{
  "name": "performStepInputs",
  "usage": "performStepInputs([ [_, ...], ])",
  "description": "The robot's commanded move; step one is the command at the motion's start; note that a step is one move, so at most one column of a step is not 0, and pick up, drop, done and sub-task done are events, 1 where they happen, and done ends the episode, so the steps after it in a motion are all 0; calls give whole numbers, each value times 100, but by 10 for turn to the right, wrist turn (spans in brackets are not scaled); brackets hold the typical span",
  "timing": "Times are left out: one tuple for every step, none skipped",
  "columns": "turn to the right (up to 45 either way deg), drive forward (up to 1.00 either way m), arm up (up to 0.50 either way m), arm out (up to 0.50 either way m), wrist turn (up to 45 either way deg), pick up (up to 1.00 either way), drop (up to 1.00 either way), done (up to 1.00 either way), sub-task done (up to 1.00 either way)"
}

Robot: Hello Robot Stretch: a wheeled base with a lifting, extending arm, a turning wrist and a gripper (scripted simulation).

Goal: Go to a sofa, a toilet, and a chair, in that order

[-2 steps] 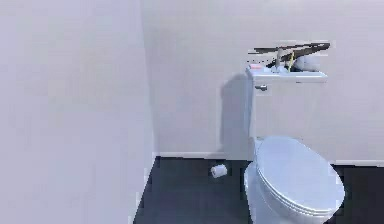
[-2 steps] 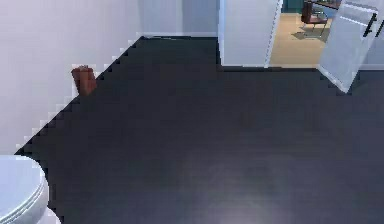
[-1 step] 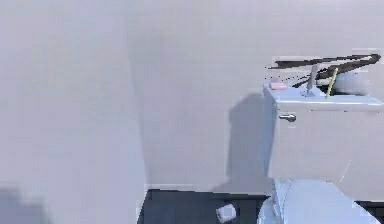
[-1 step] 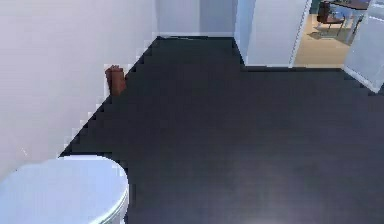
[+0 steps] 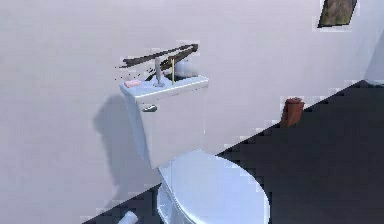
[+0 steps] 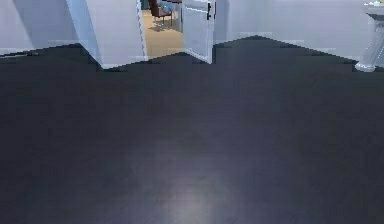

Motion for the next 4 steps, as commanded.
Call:
performStepInputs([
  [0, 0, 0, 0, 0, 0, 0, 0, 100],
  [450, 0, 0, 0, 0, 0, 0, 0, 0],
  [390, 0, 0, 0, 0, 0, 0, 0, 0],
  [0, 100, 0, 0, 0, 0, 0, 0, 0],
])
